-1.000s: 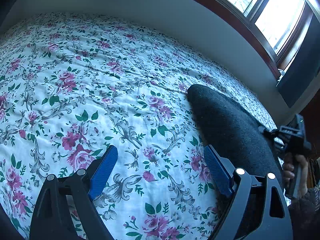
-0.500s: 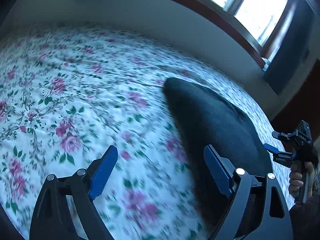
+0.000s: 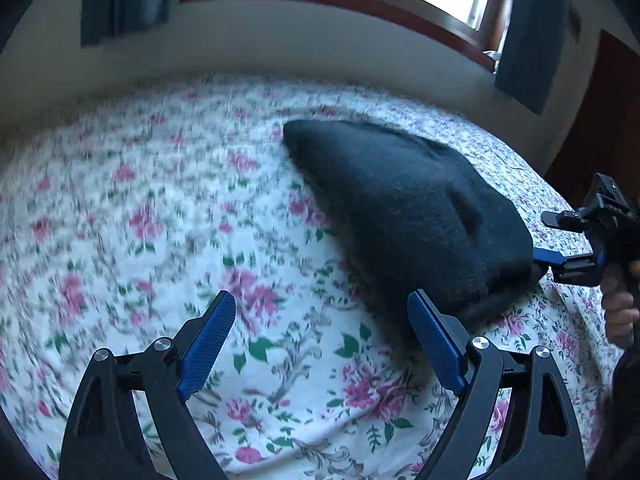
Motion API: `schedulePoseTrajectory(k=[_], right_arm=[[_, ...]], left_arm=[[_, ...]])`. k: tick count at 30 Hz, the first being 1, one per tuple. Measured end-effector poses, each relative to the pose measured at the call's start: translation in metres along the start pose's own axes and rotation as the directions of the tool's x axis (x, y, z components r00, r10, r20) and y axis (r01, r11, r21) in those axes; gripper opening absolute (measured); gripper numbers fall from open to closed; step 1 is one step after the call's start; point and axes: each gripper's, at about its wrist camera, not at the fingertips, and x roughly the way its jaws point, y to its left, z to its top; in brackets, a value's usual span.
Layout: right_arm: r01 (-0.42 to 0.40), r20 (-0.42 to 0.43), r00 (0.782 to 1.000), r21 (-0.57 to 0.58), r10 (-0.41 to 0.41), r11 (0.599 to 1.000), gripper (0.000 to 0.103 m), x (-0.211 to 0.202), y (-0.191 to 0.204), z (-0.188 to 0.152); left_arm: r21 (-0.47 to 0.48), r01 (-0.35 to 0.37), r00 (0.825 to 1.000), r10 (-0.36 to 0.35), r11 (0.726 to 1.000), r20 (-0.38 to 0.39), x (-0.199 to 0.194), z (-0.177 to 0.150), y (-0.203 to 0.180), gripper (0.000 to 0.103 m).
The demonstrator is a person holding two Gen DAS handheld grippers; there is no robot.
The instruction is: Fold small clothes
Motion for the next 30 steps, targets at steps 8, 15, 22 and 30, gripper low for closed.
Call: schedulePoseTrajectory(k=[8,15,22,30], right_arm=[[0.014,-0.012,1.0,0.042,-0.014,0.999,0.055,0.023,0.003,-0.013],[-0.023,0.046,0.999,0.13,0.017,0.991,0.055,0.018,-0.008,-0.024],[-0.055,0.027,0.998,0.16,0.052,0.986,0.055,0.016,-0.006,-0.033],[-0.053,0.072,0.997,0.158,0.042,0.986,0.053,0.03,-0.006,-0.029]], left_arm=[[-0.013,0.037,0.999,-0.037,0.999,0.007,-0.01,-0.009,0.0,0.087],[0.058,-0.001,1.0,0.002,0.998,-0.015,-0.005,-0.013,-0.018,0.086],[0.093,0.047,0.999,-0.046,0.995,-0.019,-0.013,-0.017,-0.026,0.087],[0.004,-0.055,0.997,0.055,0.998,-0.061,0.009,-0.007,-0.014,0.087]])
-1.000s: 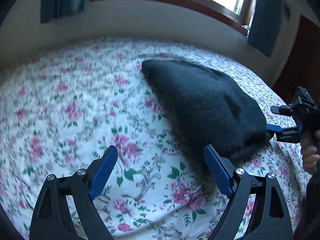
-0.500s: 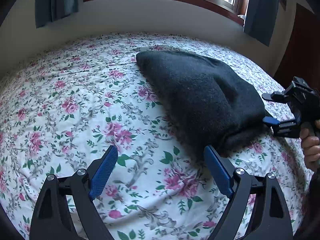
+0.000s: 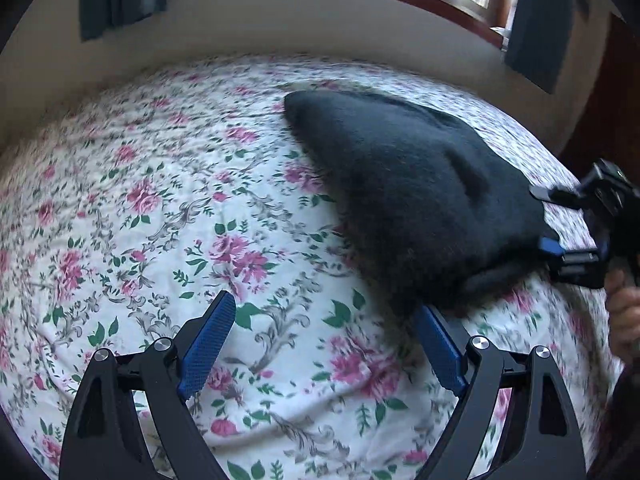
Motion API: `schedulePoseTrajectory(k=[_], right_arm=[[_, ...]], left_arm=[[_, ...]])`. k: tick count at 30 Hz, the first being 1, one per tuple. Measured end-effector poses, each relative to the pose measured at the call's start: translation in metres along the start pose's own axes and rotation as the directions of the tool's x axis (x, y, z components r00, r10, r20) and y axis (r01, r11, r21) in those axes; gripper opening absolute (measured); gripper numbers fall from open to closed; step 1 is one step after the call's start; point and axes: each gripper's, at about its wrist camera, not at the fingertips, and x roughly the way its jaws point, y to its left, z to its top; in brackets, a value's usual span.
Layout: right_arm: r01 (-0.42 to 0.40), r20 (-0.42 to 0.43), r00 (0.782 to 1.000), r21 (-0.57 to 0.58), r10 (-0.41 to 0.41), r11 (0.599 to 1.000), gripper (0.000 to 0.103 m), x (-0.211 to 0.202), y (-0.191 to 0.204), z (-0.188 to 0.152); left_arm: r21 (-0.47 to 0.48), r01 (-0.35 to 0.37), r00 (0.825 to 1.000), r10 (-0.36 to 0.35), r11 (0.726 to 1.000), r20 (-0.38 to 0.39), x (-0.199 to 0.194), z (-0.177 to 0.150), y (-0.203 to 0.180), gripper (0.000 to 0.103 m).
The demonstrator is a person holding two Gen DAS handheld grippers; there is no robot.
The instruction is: Fold small clothes
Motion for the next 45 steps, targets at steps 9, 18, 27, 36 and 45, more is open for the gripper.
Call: schedulePoseTrajectory(k=[9,18,27,36,45], right_arm=[[0.125,0.156,0.983,-0.184,-0.096,0.975,0.005,-0.027,0.041,-0.001],[0.216,0.118,0.973,-0.162,-0.199,0.963,0.005,-0.029,-0.003,0.008],[0.152,0.08,0.987,-0.173,-0.14,0.973,0.014,-0.046,-0.003,0.01],[0.165,0.105,0.984,-0.222,-0.145,0.961,0.053,-0.051,0.004,0.031],[0.209,0.028,0.977,-0.3,-0.211,0.931,0.011,-0.008,-0.003,0.033]], left_arm=[[-0.037,0.015,1.0,-0.016,0.999,-0.024,0.004,-0.002,0.007,0.087],[-0.043,0.051,0.997,-0.053,0.998,-0.047,0.008,-0.006,0.009,0.087],[-0.06,0.241,0.97,-0.241,0.969,0.019,-0.029,-0.002,0.02,0.086],[-0.244,0.332,0.938,-0.346,0.911,-0.017,0.02,0.032,0.027,0.086],[-0.142,0.18,0.98,-0.19,0.973,-0.054,0.043,0.026,0.012,0.048]])
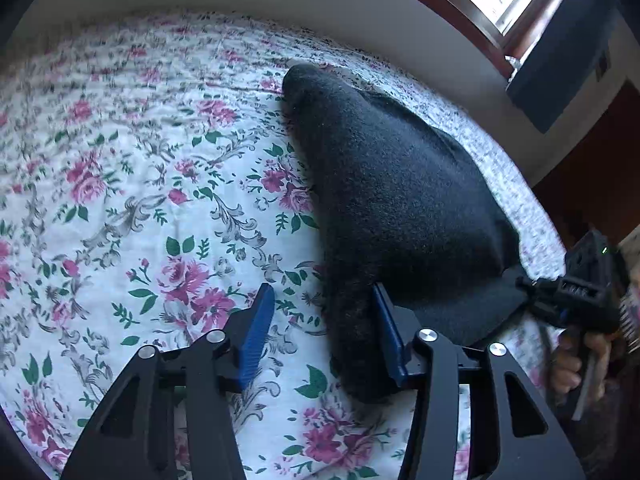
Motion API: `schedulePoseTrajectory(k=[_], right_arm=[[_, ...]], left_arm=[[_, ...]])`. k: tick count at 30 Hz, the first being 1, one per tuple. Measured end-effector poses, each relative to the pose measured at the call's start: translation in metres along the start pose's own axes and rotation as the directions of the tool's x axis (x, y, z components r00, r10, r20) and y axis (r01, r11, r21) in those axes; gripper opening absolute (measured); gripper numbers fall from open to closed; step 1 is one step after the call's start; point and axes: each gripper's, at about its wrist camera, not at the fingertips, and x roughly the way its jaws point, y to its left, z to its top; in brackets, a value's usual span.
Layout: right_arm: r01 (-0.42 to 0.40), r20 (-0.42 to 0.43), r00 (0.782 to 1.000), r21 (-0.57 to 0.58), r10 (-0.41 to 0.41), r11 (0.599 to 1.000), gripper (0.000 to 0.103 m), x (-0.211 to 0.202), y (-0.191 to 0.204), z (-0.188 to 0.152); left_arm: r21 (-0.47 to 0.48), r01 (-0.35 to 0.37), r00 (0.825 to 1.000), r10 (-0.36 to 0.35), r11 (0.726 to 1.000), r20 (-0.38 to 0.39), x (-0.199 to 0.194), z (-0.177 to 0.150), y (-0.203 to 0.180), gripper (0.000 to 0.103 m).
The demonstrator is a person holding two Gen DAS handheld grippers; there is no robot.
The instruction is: Fold small clothes
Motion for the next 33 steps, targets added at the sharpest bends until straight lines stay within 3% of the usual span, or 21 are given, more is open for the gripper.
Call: schedulePoseTrajectory(k=[7,13,16,18,20,25,29,32,33], right_arm=[[-0.022,0.0,1.0,-0.006,0.022,1.0,0.01,0.0,-0.005,0.0],[-0.054,-0.009,0.999,0.009,0.054,0.999,0.012,-0.006,-0.009,0.001],[-0.074,0.0,0.997,0.017,0.074,0.997,0.027,-0.014,-0.006,0.003],[-0.083,0.027,0.996,0.008,0.083,0.997,0.05,-0.021,-0.004,0.008],[-0.084,0.054,0.995,0.004,0.083,0.996,0.055,-0.025,-0.002,0.016],[-0.074,0.045,0.996,-0.003,0.074,0.997,0.055,-0.008,0.005,0.038],[-0.04,0.018,0.999,-0.037,0.04,0.999,0.054,0.013,0.01,0.048],[0.039,0.008,0.999,-0.093,-0.038,0.995,0.031,0.022,0.015,0.049],[0.052,0.003,0.999,-0.104,-0.052,0.993,0.028,0.023,0.016,0.05]], left_arm=[[0.032,-0.03,0.999,0.029,0.999,0.027,-0.006,-0.003,-0.007,0.05],[0.017,0.01,1.0,-0.011,1.0,0.028,-0.017,-0.001,-0.009,0.051],[0.011,0.053,0.998,-0.053,0.999,0.042,-0.024,0.006,-0.009,0.064],[0.002,0.061,0.996,-0.061,0.998,0.061,-0.025,0.015,-0.007,0.068],[-0.012,0.059,0.996,-0.059,0.998,0.06,-0.02,0.026,-0.007,0.068],[-0.065,0.062,0.998,-0.061,0.996,0.016,0.01,0.053,-0.003,0.068],[-0.061,0.057,0.998,-0.059,0.997,-0.036,0.033,0.062,-0.004,0.042],[-0.023,0.038,0.999,-0.038,0.999,-0.034,0.039,0.059,-0.012,0.037],[0.006,0.016,1.0,-0.016,1.0,-0.024,0.04,0.057,-0.016,0.036]])
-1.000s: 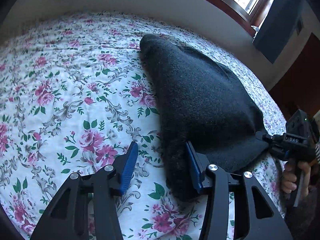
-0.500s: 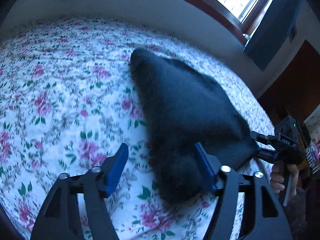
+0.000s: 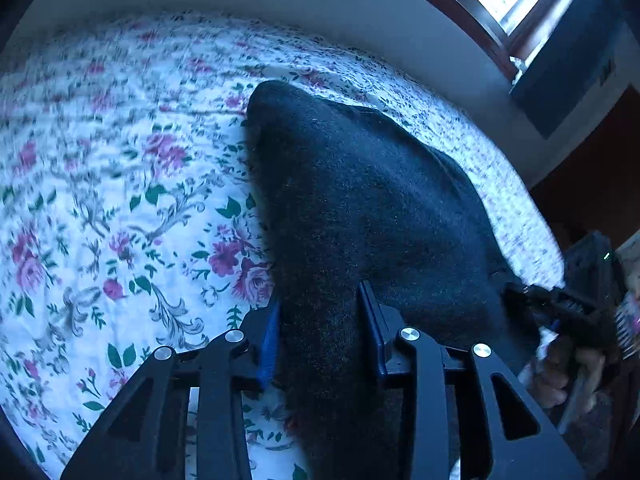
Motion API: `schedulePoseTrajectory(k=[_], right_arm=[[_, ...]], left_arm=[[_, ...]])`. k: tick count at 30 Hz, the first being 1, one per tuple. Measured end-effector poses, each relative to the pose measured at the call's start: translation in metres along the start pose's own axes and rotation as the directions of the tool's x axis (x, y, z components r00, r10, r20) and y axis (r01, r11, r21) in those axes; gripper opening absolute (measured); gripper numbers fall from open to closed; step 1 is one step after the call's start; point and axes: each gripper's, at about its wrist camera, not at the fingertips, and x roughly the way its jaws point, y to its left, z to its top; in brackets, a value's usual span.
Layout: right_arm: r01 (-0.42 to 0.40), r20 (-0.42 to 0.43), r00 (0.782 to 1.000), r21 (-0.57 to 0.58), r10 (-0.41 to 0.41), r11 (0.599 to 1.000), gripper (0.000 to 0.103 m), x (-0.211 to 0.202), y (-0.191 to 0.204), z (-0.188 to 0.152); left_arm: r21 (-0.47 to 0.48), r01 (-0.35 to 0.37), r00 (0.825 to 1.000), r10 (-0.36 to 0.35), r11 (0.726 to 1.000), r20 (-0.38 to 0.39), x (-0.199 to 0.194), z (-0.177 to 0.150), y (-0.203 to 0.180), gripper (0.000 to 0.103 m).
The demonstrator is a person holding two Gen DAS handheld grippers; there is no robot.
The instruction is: Fold small clothes
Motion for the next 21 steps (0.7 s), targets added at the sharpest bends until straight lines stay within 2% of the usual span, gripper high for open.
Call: schedulePoseTrajectory(k=[2,13,16,18,19,21], right_arm=[[-0.009,0.0,1.0,-0.001,0.009,1.0,0.026,0.002,-0.002,0.0],[-0.051,0.01,0.999,0.018,0.05,0.999,0.025,0.001,-0.011,-0.002],[-0.071,0.018,0.997,0.026,0.071,0.997,0.027,-0.003,-0.012,-0.002],[-0.097,0.022,0.995,0.05,0.096,0.994,0.032,-0.009,-0.014,0.0],[-0.108,0.029,0.994,0.06,0.106,0.992,0.034,-0.012,-0.018,0.001],[-0.116,0.057,0.992,0.084,0.112,0.99,0.046,-0.018,-0.024,0.009]], left_arm=[[0.028,-0.018,1.0,0.017,0.999,0.014,0.0,-0.002,-0.003,0.036],[0.017,-0.004,1.0,0.004,1.0,0.021,0.0,-0.001,0.0,0.036],[-0.003,0.049,0.998,-0.049,0.999,0.035,-0.013,0.002,0.002,0.043],[-0.039,0.126,0.99,-0.123,0.991,0.067,-0.023,0.009,0.011,0.059],[-0.045,0.141,0.987,-0.137,0.989,0.079,-0.025,0.013,0.013,0.063],[-0.046,0.14,0.988,-0.137,0.989,0.069,-0.019,0.026,0.018,0.064]])
